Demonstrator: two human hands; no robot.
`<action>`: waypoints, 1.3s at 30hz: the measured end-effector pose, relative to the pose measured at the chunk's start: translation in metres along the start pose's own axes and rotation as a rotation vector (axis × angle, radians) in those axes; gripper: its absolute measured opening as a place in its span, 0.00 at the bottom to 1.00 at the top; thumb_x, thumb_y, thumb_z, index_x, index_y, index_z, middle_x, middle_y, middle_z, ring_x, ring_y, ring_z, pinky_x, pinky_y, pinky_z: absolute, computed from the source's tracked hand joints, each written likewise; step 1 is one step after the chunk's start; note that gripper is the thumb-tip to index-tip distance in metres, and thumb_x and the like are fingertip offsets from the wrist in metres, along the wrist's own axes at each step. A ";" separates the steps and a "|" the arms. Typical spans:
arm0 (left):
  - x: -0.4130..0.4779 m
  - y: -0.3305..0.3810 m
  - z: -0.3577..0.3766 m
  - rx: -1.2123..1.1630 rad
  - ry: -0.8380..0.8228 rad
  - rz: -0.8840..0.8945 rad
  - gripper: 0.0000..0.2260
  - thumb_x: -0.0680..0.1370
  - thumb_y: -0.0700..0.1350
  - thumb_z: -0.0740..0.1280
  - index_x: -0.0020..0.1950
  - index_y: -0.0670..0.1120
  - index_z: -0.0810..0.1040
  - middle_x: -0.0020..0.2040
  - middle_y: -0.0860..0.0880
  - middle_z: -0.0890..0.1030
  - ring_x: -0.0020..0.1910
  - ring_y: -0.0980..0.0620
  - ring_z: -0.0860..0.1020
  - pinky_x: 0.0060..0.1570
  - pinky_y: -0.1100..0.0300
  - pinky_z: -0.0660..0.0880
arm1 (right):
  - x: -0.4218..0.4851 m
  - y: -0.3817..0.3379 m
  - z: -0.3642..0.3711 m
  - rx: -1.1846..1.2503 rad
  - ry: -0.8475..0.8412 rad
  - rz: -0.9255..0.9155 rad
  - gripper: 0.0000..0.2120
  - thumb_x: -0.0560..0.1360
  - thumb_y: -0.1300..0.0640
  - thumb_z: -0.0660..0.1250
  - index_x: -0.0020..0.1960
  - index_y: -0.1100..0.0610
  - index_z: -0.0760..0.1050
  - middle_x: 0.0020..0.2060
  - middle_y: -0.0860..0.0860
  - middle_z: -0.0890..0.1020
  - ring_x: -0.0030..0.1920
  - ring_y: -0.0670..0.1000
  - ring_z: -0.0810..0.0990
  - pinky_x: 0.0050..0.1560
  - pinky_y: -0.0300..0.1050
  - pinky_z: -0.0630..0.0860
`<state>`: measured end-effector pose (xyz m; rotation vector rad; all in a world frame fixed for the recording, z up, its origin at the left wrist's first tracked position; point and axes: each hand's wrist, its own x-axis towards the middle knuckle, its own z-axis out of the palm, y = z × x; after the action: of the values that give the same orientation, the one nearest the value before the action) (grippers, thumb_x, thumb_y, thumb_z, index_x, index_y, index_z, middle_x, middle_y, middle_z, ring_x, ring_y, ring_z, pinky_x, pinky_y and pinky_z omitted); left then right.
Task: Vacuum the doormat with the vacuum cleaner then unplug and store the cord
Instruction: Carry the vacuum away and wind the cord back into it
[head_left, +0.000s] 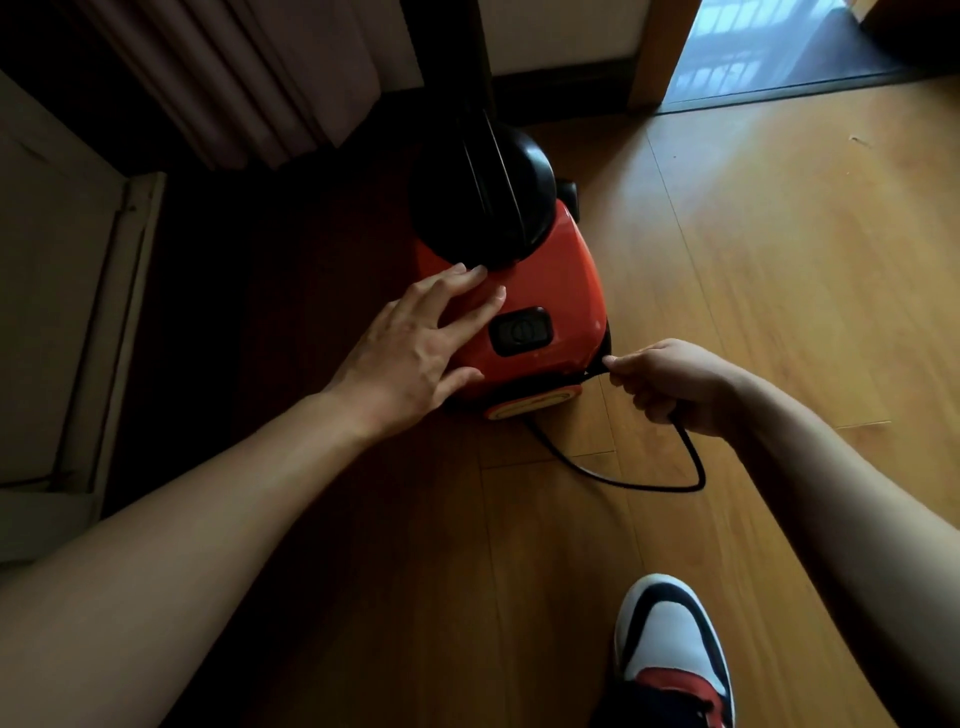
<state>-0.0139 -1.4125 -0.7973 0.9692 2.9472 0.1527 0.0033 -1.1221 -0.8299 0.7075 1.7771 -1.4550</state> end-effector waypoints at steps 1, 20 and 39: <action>0.000 0.000 0.000 0.000 0.001 -0.002 0.36 0.75 0.55 0.69 0.79 0.51 0.58 0.79 0.46 0.56 0.78 0.47 0.54 0.70 0.49 0.59 | -0.004 -0.002 0.001 -0.003 0.002 0.006 0.11 0.83 0.54 0.65 0.44 0.58 0.75 0.26 0.46 0.67 0.25 0.44 0.62 0.21 0.35 0.59; 0.000 0.007 -0.003 0.024 0.015 -0.023 0.37 0.74 0.54 0.71 0.79 0.51 0.59 0.78 0.46 0.58 0.77 0.46 0.57 0.70 0.46 0.65 | -0.088 -0.021 0.081 0.006 -0.092 -0.139 0.09 0.86 0.56 0.56 0.51 0.57 0.72 0.29 0.49 0.70 0.25 0.46 0.66 0.23 0.40 0.63; -0.001 0.006 -0.002 0.014 0.021 -0.021 0.37 0.74 0.55 0.72 0.79 0.51 0.60 0.78 0.46 0.58 0.77 0.47 0.57 0.69 0.47 0.65 | 0.006 0.054 0.183 0.041 -0.149 -0.224 0.19 0.86 0.48 0.54 0.48 0.57 0.78 0.30 0.48 0.76 0.25 0.43 0.71 0.28 0.39 0.66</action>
<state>-0.0102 -1.4087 -0.7944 0.9441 2.9798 0.1427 0.0768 -1.2898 -0.8849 0.4179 1.7584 -1.6505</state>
